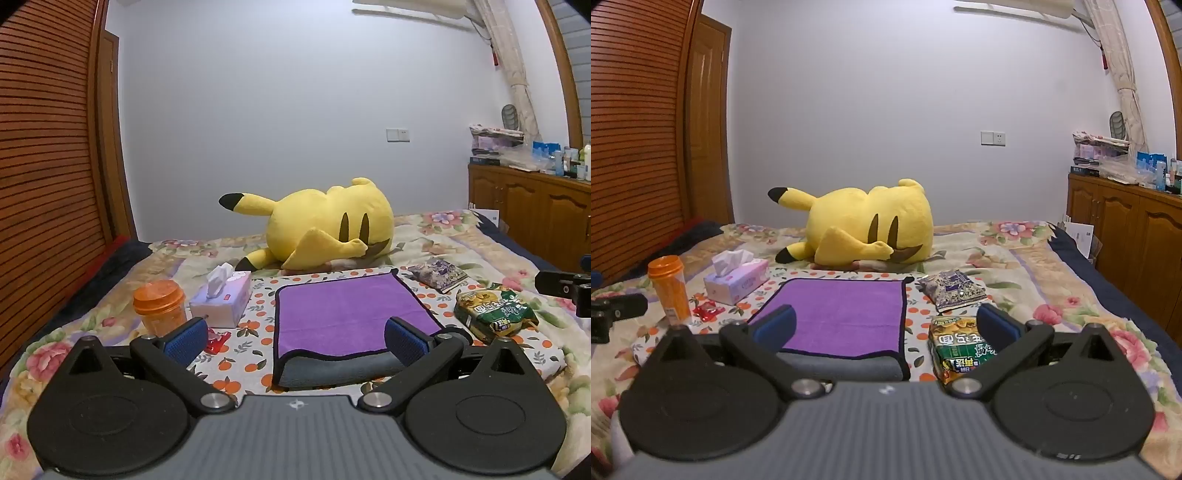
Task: Fold towel
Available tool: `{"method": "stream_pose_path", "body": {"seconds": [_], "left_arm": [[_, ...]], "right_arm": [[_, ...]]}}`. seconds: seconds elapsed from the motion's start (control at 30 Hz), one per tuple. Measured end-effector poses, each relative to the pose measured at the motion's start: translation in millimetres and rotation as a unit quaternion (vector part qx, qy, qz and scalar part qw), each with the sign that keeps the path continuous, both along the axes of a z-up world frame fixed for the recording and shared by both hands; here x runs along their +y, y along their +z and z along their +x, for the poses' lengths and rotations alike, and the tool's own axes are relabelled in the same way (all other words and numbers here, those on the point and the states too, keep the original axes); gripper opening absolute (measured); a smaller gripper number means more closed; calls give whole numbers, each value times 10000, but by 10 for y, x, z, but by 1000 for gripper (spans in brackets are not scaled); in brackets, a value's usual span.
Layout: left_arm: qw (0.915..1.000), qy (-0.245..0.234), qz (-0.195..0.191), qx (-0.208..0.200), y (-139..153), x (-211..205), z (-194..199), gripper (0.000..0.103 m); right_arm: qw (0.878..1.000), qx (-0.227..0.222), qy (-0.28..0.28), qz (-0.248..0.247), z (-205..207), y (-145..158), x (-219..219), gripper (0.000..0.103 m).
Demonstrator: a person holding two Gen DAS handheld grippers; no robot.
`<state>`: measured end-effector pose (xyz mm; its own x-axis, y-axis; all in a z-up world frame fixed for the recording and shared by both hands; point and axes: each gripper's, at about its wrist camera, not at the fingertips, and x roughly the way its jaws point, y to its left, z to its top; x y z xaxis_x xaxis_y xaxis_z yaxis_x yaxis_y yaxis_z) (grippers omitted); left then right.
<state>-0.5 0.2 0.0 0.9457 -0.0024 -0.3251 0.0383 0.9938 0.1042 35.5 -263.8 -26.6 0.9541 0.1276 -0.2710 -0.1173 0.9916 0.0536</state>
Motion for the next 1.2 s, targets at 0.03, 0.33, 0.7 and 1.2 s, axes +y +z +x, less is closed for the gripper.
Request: {"method": "stream_pose_path", "body": {"seconds": [0.03,0.33,0.7,1.2], "left_arm": [[10000,-2,15,28,-1,-1,2,103],[10000,-7,71,-1,-5,-42,7,103],[10000,-10,42,-15,-3,-11,6,103],[10000,-6,41,-29,11,2,-7,103]], "right_arm": [[10000,-3,1,17,-1,0,-2,103],[10000,-3,2,-4,-2,0,-6,103],[10000,-1,0,-15,1,1,-14,103],[10000,-5,-2,-20,0,3,-14,103]]}}
